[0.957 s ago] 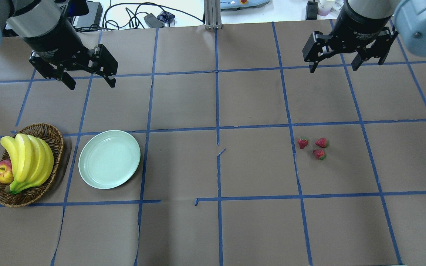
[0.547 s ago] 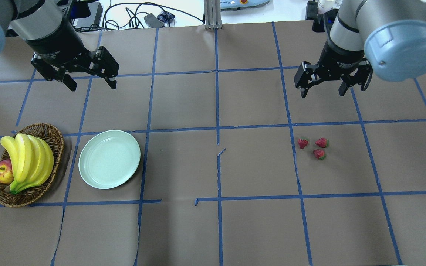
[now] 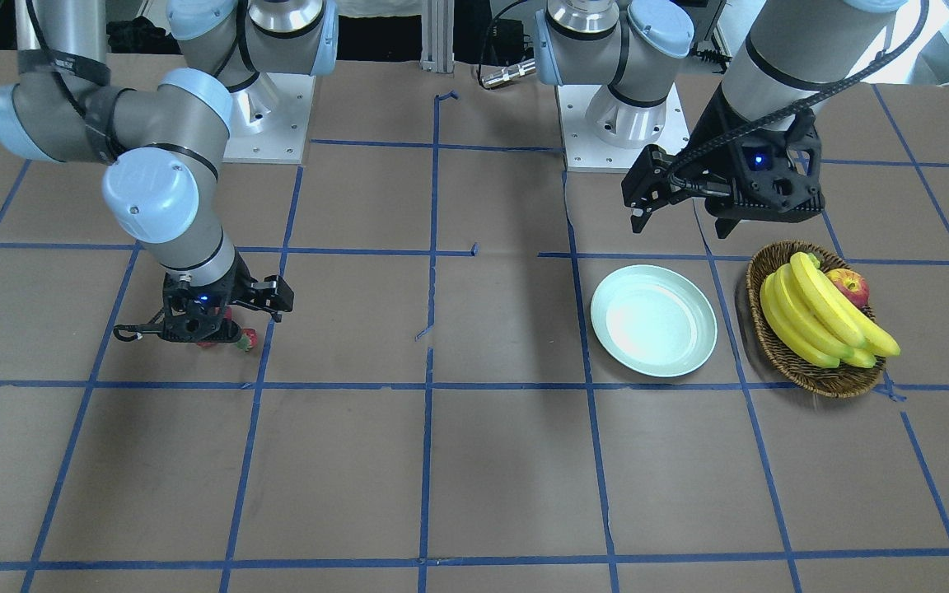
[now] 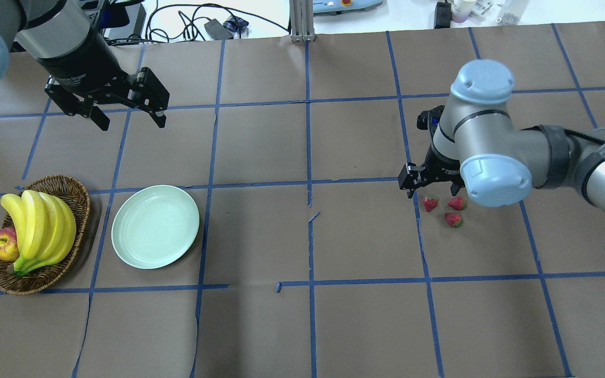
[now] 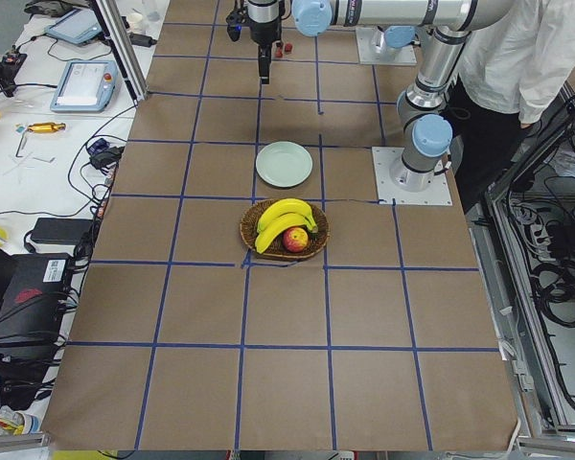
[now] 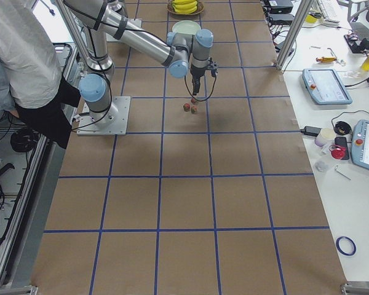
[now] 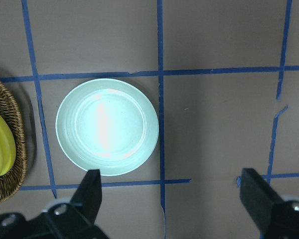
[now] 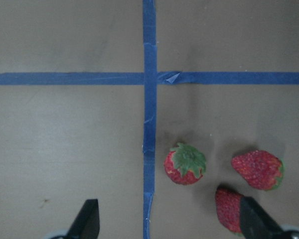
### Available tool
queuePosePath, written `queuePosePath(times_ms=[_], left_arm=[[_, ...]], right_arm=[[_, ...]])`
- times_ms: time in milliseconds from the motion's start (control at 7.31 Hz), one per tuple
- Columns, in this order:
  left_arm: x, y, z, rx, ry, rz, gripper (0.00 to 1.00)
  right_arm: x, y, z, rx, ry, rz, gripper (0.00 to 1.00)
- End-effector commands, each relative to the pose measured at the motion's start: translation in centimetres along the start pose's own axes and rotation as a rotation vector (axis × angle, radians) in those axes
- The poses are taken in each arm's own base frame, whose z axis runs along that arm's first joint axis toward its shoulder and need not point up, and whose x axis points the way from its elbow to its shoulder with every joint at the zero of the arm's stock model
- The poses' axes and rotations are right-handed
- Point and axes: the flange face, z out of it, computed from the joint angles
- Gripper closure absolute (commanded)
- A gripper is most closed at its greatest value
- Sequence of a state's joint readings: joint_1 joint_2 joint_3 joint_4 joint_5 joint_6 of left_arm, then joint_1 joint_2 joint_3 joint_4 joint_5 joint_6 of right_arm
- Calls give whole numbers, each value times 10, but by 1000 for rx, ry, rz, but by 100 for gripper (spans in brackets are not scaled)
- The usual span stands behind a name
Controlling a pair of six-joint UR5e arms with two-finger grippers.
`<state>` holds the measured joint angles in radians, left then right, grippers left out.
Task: Collect all strawberries into plate
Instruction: 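Lower the right gripper over the cluster of red strawberries, then close the right gripper on one red strawberry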
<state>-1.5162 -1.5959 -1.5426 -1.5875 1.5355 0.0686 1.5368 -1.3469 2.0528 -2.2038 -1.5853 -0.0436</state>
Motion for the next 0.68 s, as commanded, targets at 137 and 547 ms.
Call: queuePosePath(times_ms=[137, 547], left_arm=[[0, 0, 1, 0, 0, 1, 0], [0, 0, 1, 0, 0, 1, 0]], right_arm=[[-1, 12, 40, 21, 2, -13, 1], [-1, 3, 31, 54, 5, -60, 1]])
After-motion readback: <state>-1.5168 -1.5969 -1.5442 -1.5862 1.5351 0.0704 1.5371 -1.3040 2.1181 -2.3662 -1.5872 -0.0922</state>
